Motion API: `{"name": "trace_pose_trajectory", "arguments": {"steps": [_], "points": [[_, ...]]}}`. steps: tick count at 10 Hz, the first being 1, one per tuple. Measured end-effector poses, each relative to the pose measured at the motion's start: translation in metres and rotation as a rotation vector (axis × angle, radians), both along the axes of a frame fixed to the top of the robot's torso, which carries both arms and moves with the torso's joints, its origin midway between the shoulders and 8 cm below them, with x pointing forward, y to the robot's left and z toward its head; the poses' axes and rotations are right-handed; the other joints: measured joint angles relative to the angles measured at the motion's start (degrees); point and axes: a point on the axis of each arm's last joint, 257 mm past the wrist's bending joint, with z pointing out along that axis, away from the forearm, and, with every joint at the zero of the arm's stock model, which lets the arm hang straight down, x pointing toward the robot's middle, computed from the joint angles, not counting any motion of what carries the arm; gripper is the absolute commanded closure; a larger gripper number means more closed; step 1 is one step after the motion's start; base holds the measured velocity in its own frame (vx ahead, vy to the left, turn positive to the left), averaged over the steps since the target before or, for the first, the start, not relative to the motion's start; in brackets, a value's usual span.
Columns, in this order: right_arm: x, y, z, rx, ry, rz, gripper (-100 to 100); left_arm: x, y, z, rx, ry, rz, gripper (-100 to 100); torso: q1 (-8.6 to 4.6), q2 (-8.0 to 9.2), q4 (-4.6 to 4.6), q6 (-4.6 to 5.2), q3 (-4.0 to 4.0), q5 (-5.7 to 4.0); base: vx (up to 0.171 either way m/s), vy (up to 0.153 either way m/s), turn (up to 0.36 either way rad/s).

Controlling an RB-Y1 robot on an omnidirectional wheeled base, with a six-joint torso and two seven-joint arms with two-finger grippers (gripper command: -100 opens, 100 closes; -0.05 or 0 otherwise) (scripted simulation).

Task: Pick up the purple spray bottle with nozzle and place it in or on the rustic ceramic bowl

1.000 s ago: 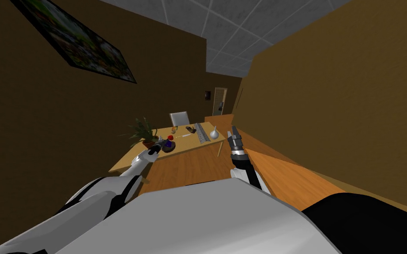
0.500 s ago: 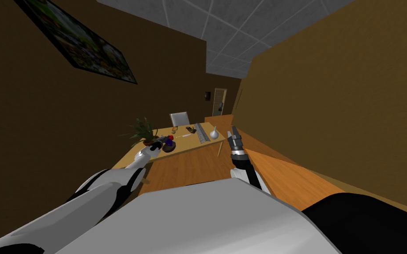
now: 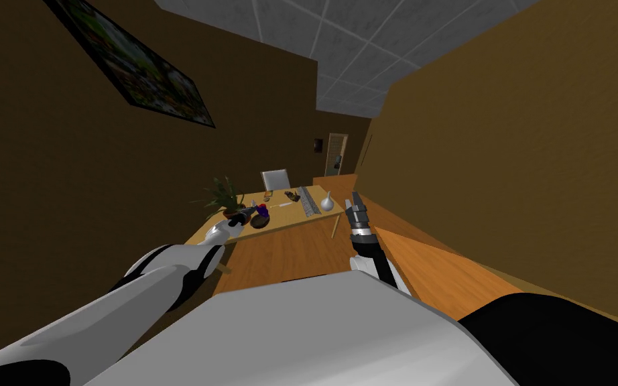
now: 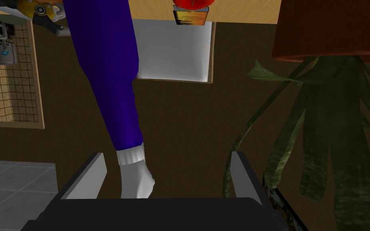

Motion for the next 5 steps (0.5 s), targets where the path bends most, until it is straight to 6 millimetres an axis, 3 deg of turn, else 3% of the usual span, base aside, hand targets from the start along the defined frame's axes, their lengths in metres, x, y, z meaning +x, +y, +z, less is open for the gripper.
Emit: {"name": "trace_pose_trajectory", "arguments": {"steps": [5], "points": [[0.0000, 0.0000, 0.0000, 0.000, 0.000, 0.000, 0, 0.0001, -0.0003, 0.0000, 0.000, 0.000, 0.000, 0, 0.01, -0.12, -0.03, -0.02, -0.08, 0.00, 0.000, 0.000, 0.000]]}}
